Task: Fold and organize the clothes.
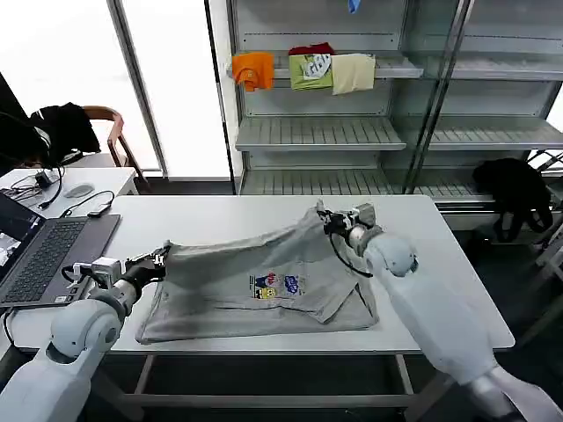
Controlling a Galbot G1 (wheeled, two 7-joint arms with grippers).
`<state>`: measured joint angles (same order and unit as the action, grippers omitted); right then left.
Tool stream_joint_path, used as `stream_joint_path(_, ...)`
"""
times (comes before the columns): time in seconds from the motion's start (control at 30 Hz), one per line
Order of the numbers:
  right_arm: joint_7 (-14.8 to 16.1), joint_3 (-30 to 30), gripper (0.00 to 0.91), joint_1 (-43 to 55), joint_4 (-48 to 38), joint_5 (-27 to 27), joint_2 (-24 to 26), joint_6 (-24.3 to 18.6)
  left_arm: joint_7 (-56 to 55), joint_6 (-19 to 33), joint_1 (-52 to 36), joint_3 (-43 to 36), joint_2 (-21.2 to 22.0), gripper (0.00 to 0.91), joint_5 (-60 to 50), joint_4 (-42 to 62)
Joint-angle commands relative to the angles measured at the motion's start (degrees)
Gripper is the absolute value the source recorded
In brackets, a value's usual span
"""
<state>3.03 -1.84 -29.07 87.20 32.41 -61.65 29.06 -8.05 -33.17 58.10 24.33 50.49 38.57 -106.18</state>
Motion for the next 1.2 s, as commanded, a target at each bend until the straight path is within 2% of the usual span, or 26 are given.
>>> stream_joint_path(0.03, -2.2, 4.1, 0.000, -18.0, 23.0, 1.5, 8.2, 1.8, -2.2, 0.0, 3.7, 0.2, 0.3, 0.010, -3.3, -0.2)
stream_joint_path(0.37, -2.8, 7.4, 0.000, -27.8, 31.6, 0.1, 11.3, 1.4, -4.4, -0.1, 6.6, 2.1, 0.1, 0.010, -3.5, -1.0)
stream_joint_path(0.7, -3.3, 9.3, 0.000, -34.5, 31.8, -2.1, 11.7, -0.8, -4.2, 0.0, 9.5, 2.1, 1.7, 0.020, -4.1, -2.7)
stream_joint_path(0.8, -5.4, 9.1, 0.000, -35.0, 30.9, -3.1, 10.6, -1.5, -4.5, 0.0, 9.8, 1.7, 2.3, 0.453, -4.4, -2.6)
stream_joint_path(0.9, -8.0, 9.0, 0.000, -34.8, 29.6, -3.2, 9.9, -2.2, -4.5, 0.0, 10.3, 1.6, 2.7, 0.453, -4.5, -3.0)
stream_joint_path(0.93, -10.0, 9.0, 0.000, -34.4, 28.5, -3.1, 9.4, -2.6, -4.5, 0.0, 10.4, 1.6, 2.8, 0.453, -4.5, -3.1)
stream_joint_path(1.0, -10.5, 9.2, 0.000, -34.0, 27.5, -3.1, 9.2, -3.3, -4.6, 0.0, 10.5, 1.6, 3.0, 0.443, -4.6, -3.3)
stream_joint_path(1.07, -10.5, 9.3, 0.000, -33.6, 26.7, -3.2, 9.2, -3.7, -4.7, 0.0, 10.5, 1.7, 3.0, 0.373, -4.6, -3.3)
stream_joint_path(1.2, -10.7, 9.3, 0.000, -32.0, 25.4, -3.6, 9.0, -4.4, -4.8, 0.0, 10.3, 1.8, 2.8, 0.373, -4.6, -3.5)
